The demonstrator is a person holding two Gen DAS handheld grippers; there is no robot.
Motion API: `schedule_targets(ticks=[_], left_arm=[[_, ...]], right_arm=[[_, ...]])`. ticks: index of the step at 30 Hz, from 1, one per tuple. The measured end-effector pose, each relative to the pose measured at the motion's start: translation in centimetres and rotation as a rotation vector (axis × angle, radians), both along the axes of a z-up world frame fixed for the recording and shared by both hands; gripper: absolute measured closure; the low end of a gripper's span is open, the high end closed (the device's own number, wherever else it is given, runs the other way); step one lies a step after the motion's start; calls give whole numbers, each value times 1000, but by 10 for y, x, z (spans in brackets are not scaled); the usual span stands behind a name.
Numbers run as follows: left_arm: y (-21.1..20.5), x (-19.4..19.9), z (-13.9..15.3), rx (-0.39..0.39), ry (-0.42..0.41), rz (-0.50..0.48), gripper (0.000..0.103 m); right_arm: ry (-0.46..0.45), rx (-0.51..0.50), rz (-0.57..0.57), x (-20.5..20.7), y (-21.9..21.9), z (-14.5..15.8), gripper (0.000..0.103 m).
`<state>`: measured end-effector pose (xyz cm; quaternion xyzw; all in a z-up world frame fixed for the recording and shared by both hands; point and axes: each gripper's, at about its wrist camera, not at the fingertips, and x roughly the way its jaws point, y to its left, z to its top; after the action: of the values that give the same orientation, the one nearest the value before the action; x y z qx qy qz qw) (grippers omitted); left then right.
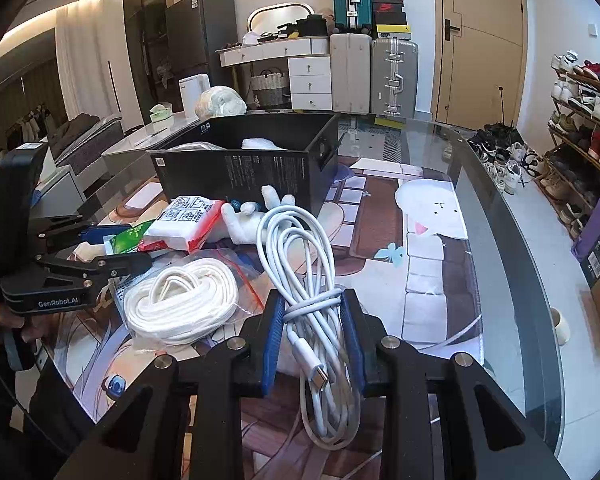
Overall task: Organize soft objects
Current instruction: 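Grasp the coiled white cable with the right gripper while the left gripper grasps the green sachet, then lift the green sachet with the left gripper while the right gripper lifts the cable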
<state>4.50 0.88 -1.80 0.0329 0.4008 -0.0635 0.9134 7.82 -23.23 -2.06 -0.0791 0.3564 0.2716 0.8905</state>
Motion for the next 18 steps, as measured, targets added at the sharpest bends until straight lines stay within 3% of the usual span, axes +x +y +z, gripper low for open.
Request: schedule_targets(ticks=[18], left_arm=[[13, -35, 16, -38, -78, 50, 57]], right_arm=[[-35, 24, 46, -12, 10, 12, 75]])
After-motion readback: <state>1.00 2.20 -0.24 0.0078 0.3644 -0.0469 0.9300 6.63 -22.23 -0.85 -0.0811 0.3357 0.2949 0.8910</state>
